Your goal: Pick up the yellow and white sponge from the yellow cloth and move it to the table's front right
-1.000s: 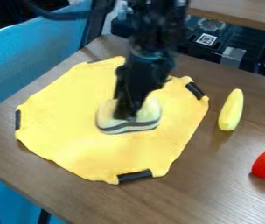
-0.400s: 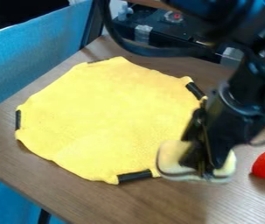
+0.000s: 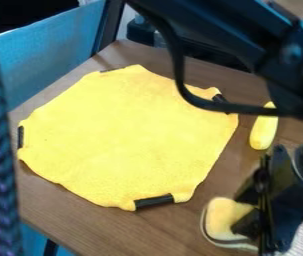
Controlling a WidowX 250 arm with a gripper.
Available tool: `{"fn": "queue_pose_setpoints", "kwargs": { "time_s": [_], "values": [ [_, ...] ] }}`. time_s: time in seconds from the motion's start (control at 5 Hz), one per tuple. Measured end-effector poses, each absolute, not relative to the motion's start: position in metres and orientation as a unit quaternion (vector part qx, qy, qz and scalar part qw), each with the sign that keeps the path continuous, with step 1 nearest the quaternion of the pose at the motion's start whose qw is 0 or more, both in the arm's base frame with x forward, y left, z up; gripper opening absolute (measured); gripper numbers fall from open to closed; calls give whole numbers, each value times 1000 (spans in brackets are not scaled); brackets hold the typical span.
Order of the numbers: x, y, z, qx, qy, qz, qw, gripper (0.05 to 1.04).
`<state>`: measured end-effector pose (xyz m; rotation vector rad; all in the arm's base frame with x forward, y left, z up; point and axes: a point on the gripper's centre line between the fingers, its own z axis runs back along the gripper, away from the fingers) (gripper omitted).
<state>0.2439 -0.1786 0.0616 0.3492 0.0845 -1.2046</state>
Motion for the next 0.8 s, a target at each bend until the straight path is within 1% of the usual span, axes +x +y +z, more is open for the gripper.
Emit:
{"fn": "queue_pose_setpoints", "kwargs": {
  "time_s": [0.2,0.4,0.6,0.8],
  "values": [
    [245,-182,51,168,48,-560,810,833],
    [245,-180,52,173,50,-555,812,1007],
    [244,-176,85,171,23,-545,821,1003],
    [240,-160,133,149,-10,-524,838,1001]
  ]
}}
